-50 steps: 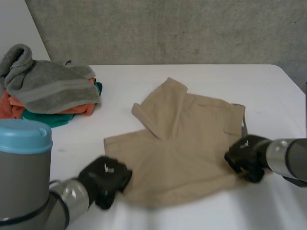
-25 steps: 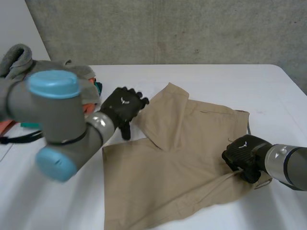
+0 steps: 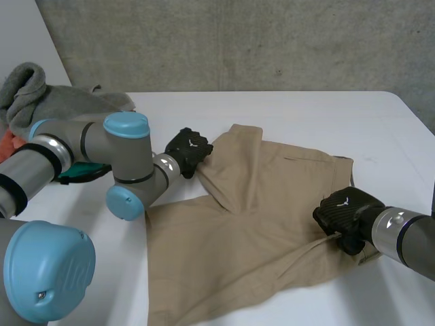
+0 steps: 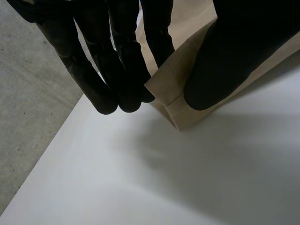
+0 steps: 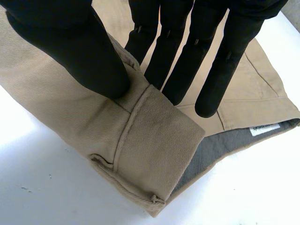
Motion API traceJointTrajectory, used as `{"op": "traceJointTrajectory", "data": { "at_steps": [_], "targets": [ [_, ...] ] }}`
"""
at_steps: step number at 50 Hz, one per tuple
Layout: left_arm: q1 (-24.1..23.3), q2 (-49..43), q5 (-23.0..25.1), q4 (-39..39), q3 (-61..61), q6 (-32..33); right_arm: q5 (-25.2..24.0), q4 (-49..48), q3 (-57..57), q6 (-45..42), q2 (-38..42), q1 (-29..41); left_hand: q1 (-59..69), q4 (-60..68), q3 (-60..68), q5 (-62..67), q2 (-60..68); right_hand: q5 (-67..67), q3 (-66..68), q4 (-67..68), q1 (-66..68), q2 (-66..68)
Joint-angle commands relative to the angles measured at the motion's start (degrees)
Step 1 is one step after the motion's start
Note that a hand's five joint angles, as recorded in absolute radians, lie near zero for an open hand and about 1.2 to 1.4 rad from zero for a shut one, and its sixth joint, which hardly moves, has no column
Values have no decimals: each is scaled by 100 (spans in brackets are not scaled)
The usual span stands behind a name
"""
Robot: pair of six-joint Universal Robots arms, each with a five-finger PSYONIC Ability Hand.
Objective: Fold the laundry.
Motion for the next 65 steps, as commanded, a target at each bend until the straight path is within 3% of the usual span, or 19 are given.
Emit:
{"op": "traceJointTrajectory", "data": {
  "at_steps": [1,3,7,16,18,19,20,29,37,42,53,62,65],
  "targets": [
    [-13,301,-1254,112,-298,210,0,-16,3,2,-1,4,1430,1334,1389,1457,1320,1137,1191,1148,1705,1305],
    [5,459,-2209,182,-447,472,0,-16,12,2,-1,12,1430,1334,1389,1457,1320,1137,1191,1148,1705,1305],
    [-39,679,-3152,183,-798,965,0,-16,30,2,-1,109,1430,1334,1389,1457,1320,1137,1191,1148,1705,1305],
    [-382,1224,-2883,227,-1669,1010,35,-7,47,2,-1,215,1430,1334,1389,1457,1320,1137,1191,1148,1705,1305],
    [-452,1338,-2865,305,-1757,966,35,-16,56,2,-1,206,-2705,-2801,-2746,-2678,-2815,1137,1191,1148,1705,1305],
    [-478,1426,-2883,384,-1818,966,35,-16,56,2,-1,206,-5387,-5483,-5428,-5360,-5497,1137,1191,1148,1705,1305],
    [-479,1470,-2883,446,-1863,975,35,-16,65,2,-1,206,-5570,-5666,-5611,-5543,-5680,1137,1191,1148,1705,1305],
    [-391,2893,-2883,649,-2986,405,0,-95,65,222,-27,215,-5570,-5666,-5611,-5543,-5680,1137,1191,1148,1705,1305],
    [-610,4686,-2119,192,-4849,-1001,-9,-323,-49,977,-36,259,-5568,-5664,-5609,-5541,-5678,1137,1191,1148,1705,1305],
    [-759,5459,-1636,-255,-5938,-1835,-9,-490,-128,1846,-80,136,-4391,-4487,-4432,-4364,-4501,1137,1191,1148,1705,1305],
    [-1155,5645,-1626,-907,-7074,-2584,105,-684,-234,2805,-106,-268,-4455,-4551,-4496,-4428,-4565,1137,1191,1148,1705,1305],
    [-1287,5294,-1687,-635,-7022,-2708,176,-649,-252,2938,-106,-286,-4624,-4720,-4665,-4597,-4734,1137,1191,1148,1705,1305],
    [-1314,5049,-1784,-425,-6917,-2716,176,-649,-234,2955,-106,-269,-4123,-4219,-4164,-4096,-4233,1137,1191,1148,1705,1305]
  ]
}}
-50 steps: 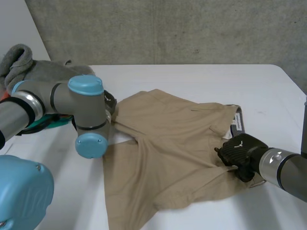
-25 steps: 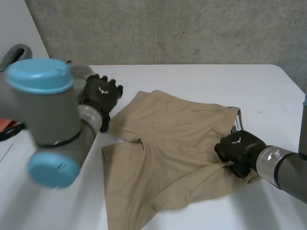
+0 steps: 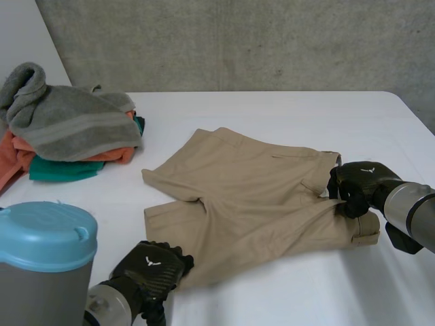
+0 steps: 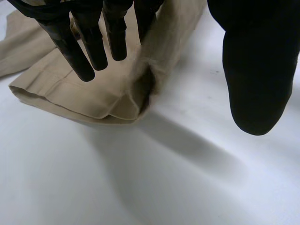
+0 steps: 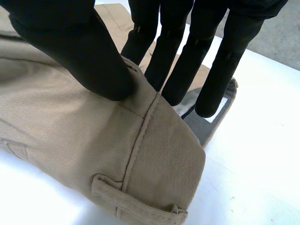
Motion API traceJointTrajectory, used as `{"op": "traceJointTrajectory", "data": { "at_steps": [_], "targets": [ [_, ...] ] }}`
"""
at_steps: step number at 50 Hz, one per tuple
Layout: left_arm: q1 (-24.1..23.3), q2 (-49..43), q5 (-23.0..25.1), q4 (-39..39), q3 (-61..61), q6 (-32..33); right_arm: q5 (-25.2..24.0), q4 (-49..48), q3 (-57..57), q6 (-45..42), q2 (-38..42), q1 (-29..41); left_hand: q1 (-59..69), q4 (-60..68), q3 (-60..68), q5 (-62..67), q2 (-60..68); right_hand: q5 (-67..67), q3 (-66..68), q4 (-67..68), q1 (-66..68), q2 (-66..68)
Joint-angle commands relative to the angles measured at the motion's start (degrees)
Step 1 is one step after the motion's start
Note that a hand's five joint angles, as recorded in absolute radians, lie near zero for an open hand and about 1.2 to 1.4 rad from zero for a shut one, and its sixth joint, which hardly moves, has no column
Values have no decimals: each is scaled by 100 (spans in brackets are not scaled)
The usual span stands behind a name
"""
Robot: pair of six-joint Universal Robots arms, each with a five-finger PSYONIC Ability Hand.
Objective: Fold the laundry.
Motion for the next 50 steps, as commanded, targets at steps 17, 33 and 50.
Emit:
{"op": "traceJointTrajectory", "data": {
  "at_steps": [17,33,50],
  "targets": [
    [-320,-286,-241,55,94,712,-632,2418,542,-3075,-641,20,6175,6197,6215,6189,6203,1139,1191,1147,1647,1305],
    [30,-1041,-653,139,1762,2164,-492,1859,-204,-3062,45,-112,6175,6197,6215,6189,6203,1139,1191,1147,1647,1305],
    [497,-4458,-697,2198,6260,2823,500,-2849,-539,-1917,1045,55,6175,6197,6215,6189,6203,1139,1191,1147,1647,1305]
  ]
}}
